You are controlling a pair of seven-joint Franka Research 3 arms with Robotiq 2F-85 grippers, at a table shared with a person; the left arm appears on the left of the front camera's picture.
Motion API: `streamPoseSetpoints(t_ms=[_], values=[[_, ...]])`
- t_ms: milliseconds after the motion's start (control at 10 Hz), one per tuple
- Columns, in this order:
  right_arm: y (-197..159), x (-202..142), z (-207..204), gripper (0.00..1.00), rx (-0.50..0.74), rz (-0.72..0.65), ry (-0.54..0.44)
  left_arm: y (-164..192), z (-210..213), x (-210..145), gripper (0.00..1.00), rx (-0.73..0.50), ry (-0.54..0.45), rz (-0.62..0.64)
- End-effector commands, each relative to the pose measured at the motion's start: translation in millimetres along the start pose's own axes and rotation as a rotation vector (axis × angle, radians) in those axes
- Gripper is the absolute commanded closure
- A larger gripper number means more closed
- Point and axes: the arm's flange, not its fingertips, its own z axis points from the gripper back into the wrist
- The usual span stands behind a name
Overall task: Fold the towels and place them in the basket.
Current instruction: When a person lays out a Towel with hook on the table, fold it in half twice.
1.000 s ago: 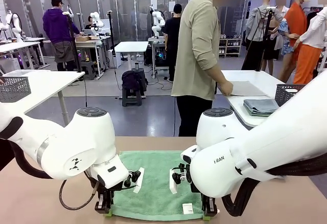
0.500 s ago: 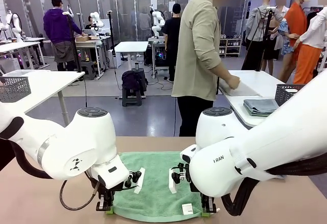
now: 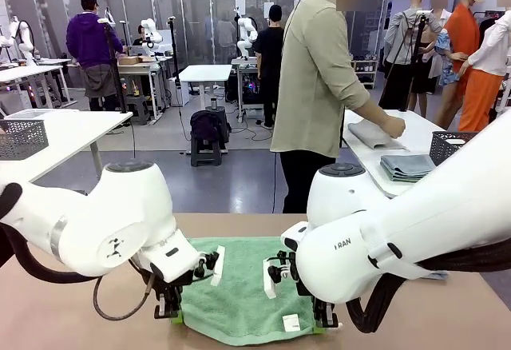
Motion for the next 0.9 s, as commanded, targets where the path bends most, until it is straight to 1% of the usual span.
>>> streamPoseSetpoints(t_ms=[0,300,400,600,800], values=[[-2.2,-8.1,26.5,1.00,-0.032,0.021,-0.031,-0.7,24.9,-12.3,1.00,0.031,0.000,0.009],[-14.5,-3.4,63.5,1.00,-0.080,0.038,-0.011,13.7,48.7,-12.8,1.00,0.053,0.028,-0.005],[-25.4,-2.8,70.6,1.00,-0.077,0.072,-0.055,22.6,52.5,-9.2,1.00,0.055,0.021,-0.011],[-57.3,-5.1,81.8,1.00,-0.083,0.083,-0.074,51.5,63.9,-2.0,1.00,0.074,0.046,-0.006],[-86.4,-8.9,94.5,1.00,-0.085,0.080,-0.071,87.0,83.5,3.6,1.00,0.098,0.080,0.007]])
